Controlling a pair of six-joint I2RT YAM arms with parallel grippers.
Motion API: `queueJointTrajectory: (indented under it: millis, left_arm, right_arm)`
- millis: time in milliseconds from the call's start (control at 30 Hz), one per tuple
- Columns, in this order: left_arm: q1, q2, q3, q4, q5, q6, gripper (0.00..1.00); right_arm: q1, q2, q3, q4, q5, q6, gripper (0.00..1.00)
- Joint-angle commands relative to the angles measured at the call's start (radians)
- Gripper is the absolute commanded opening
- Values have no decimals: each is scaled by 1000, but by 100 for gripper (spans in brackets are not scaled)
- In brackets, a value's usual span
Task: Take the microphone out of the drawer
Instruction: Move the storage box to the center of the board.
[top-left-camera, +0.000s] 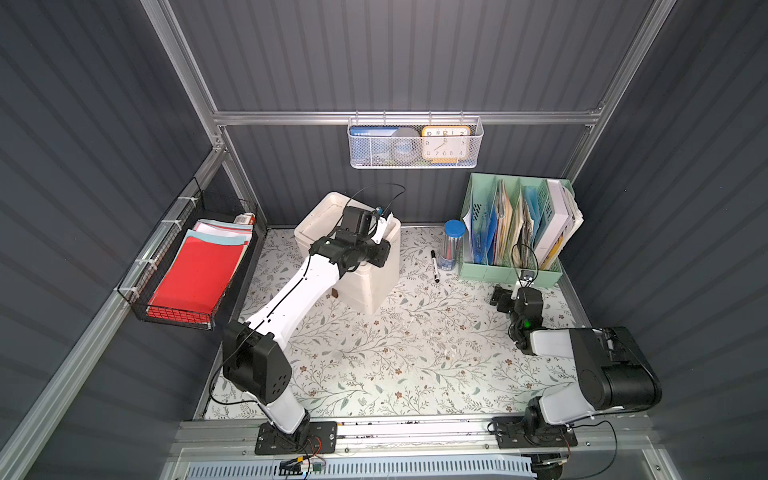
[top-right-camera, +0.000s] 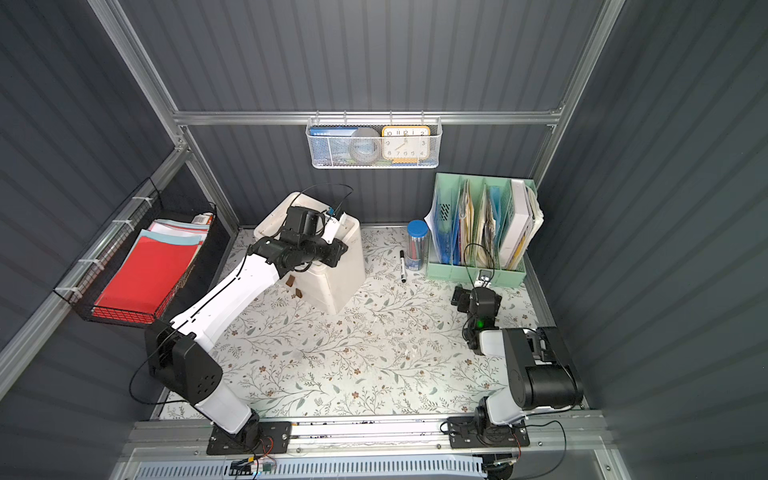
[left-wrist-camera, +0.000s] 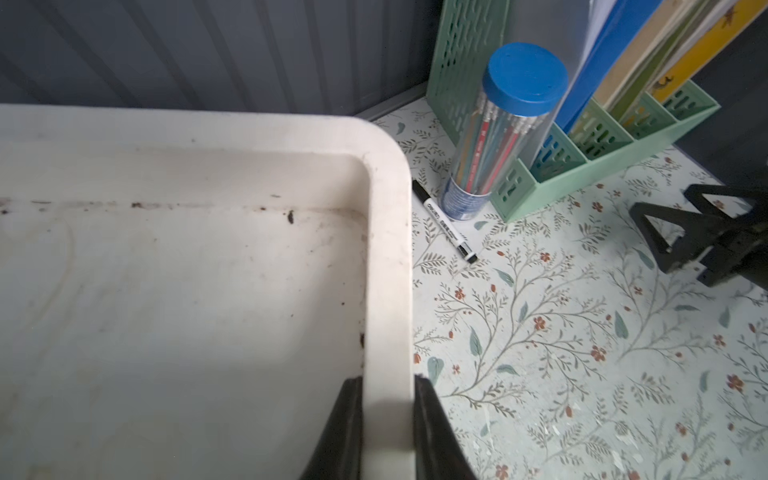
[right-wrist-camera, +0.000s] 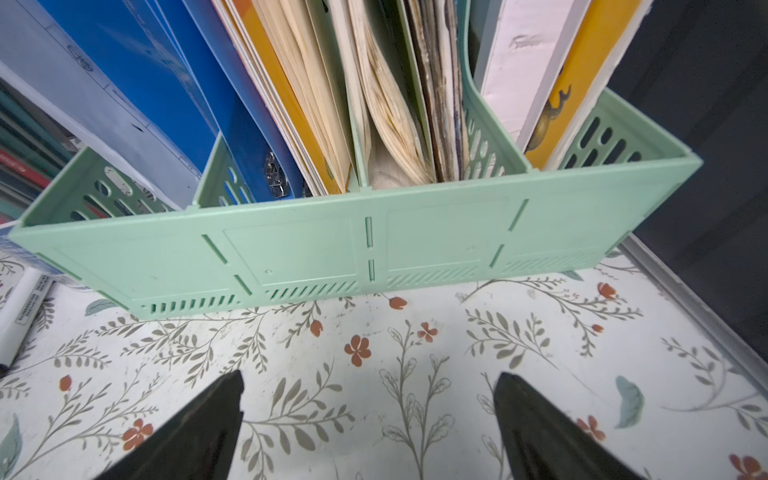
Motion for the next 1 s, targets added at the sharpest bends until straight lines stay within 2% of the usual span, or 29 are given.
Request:
queueJointTrajectory:
  millis: [0, 167, 700, 800, 967]
  left_arm:
    - [-56, -29, -32, -97, 256, -6, 6]
    - [-121, -26, -39, -139, 299, 14, 6]
    - [-397, 40, -21, -207, 308, 14, 6]
    - [-446, 50, -9, -221, 343, 14, 6]
    - [-485, 61, 13, -256, 352, 35, 8]
  right_arm:
    - [-2, -9, 18, 0, -3, 6, 99]
    - [-2, -10, 18, 0, -4, 6, 99]
    - [-2, -10, 15, 3, -3, 5, 99]
    - [-2, -11, 15, 3, -3, 6, 99]
    - [-2, -11, 15, 3, -3, 6, 99]
